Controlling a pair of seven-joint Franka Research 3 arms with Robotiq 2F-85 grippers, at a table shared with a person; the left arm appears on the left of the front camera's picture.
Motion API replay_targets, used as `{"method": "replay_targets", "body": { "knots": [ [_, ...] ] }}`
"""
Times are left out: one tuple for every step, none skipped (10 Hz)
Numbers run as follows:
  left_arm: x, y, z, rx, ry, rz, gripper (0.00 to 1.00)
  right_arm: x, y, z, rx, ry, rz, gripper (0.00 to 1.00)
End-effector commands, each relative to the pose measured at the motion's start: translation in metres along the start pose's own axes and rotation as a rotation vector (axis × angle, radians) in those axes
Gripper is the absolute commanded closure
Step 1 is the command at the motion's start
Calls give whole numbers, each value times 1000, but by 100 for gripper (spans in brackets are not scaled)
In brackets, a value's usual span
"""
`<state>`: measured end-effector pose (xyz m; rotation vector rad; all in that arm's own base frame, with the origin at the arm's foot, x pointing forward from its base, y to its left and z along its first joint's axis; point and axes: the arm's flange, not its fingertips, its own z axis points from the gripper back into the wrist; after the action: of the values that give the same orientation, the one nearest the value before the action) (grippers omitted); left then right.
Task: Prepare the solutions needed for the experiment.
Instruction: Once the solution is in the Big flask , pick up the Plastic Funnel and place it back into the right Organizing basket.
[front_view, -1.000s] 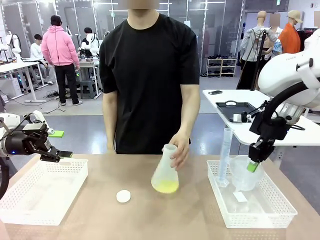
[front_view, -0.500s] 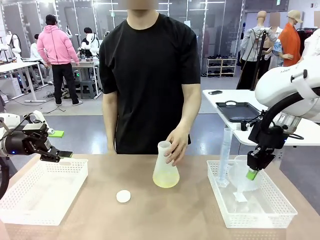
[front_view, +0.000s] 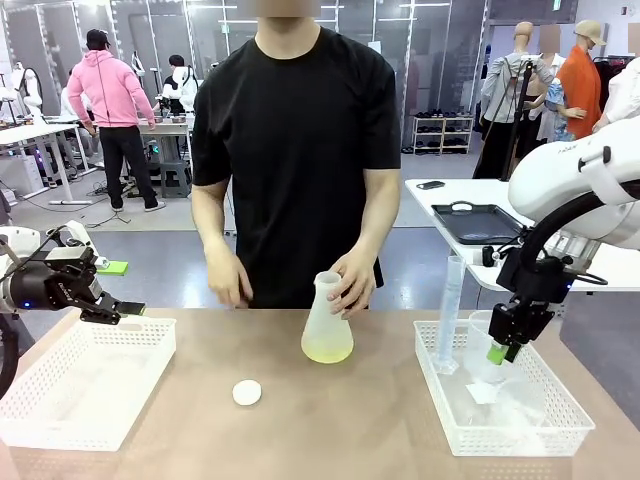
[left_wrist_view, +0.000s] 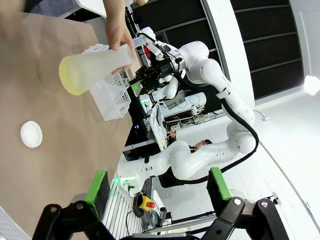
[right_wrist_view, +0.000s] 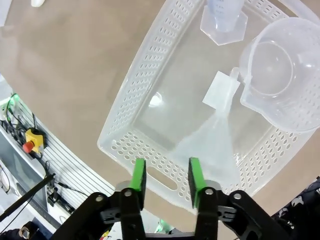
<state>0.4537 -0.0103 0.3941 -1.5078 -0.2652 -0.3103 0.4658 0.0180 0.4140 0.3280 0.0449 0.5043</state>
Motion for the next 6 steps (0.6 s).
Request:
{"method": "replay_targets", "body": {
  "knots": [
    [1, -2, -1, 10, -2, -7, 0, -1, 2, 2, 3, 1, 17, 36],
    [1, -2, -1, 10, -2, -7, 0, -1, 2, 2, 3, 1, 17, 36],
    [1, -2, -1, 10, -2, -7, 0, -1, 2, 2, 3, 1, 17, 36],
    [1, -2, -1, 10, -2, -7, 0, -1, 2, 2, 3, 1, 17, 36],
    [1, -2, -1, 10, -2, -7, 0, -1, 2, 2, 3, 1, 17, 36],
    [1, -2, -1, 10, -2, -7, 0, -1, 2, 2, 3, 1, 17, 36]
  ]
}}
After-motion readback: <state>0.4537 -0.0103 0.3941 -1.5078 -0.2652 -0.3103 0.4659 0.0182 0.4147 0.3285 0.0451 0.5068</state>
